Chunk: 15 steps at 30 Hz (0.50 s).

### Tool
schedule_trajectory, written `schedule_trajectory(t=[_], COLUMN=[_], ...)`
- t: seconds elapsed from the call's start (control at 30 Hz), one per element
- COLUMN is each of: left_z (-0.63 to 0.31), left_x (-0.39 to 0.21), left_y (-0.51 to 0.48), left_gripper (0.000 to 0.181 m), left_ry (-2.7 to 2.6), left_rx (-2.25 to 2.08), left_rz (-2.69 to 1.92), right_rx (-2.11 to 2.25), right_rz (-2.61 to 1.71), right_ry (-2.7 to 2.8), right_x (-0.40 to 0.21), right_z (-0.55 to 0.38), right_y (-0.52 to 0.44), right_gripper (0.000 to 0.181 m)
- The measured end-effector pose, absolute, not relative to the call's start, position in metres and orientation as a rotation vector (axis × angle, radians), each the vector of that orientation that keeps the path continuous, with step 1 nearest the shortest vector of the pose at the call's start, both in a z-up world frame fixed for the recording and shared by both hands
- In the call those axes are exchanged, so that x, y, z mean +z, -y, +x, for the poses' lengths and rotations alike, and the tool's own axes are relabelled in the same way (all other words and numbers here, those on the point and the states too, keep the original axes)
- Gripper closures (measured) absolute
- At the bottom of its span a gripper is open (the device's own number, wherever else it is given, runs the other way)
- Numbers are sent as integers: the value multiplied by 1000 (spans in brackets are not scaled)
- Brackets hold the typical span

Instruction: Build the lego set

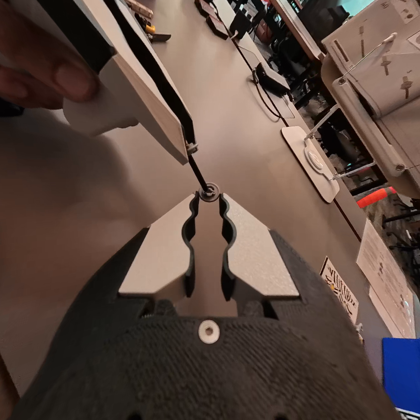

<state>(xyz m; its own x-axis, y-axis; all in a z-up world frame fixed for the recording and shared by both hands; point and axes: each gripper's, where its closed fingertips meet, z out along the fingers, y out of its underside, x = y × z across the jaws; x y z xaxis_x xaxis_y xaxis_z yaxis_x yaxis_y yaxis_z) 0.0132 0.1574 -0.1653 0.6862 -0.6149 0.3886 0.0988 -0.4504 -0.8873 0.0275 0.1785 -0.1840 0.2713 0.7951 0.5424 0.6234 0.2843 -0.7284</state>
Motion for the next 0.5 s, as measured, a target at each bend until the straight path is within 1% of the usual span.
schedule_trajectory(t=[0.3,0.5], left_z=[12,6], left_x=[-179,-183], left_y=[-161,-163], left_gripper=[166,166], left_ry=[-376,-328], left_rx=[-830,-845], left_rz=[-1953,-1980], right_rx=[79,174], right_rz=[-1447,-1633], right_ry=[1515,1540], right_x=[-205,-227], right_z=[25,24], right_y=[-177,-169], right_gripper=[164,164])
